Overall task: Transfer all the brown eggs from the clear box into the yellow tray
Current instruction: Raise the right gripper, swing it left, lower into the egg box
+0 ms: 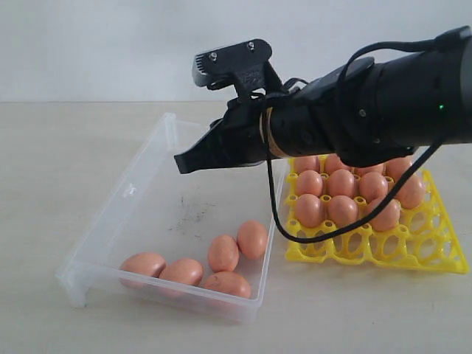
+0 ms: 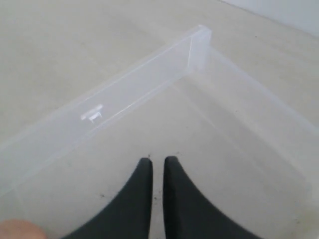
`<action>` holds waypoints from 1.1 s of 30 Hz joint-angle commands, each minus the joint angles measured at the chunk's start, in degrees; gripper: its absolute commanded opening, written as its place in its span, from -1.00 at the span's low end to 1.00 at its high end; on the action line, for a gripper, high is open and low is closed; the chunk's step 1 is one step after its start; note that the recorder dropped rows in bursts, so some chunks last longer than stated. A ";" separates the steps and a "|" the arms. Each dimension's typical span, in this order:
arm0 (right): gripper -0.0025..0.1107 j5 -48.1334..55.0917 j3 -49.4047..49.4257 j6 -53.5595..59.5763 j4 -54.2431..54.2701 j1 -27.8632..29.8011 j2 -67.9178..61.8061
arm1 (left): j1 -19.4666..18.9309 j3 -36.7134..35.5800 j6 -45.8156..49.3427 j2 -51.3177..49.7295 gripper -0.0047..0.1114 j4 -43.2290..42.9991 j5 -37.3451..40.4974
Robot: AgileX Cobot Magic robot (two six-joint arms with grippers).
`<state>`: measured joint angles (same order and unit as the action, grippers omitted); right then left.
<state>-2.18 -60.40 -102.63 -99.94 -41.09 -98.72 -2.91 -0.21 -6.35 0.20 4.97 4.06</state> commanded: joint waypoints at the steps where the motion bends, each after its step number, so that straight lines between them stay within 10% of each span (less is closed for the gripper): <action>1: -0.96 6.62 -0.27 5.10 -0.01 0.01 2.30 | 0.22 0.21 -0.07 -0.20 -0.85 0.03 -0.11; 12: -0.96 70.25 -0.27 57.79 29.02 0.01 12.33 | 0.22 0.21 -0.07 -0.20 -0.85 0.03 -0.11; 18: -0.96 39.32 -1.32 84.13 81.13 0.01 11.50 | 0.22 0.21 -0.07 -0.20 -0.85 0.03 -0.11; 33: -0.89 43.16 -16.53 104.54 111.68 0.01 -6.86 | 0.22 0.21 -0.07 -0.20 -0.85 0.03 -0.11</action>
<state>41.14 -75.80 -0.85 9.89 -41.12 -103.67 -2.91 -0.21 -6.35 0.20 4.97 4.06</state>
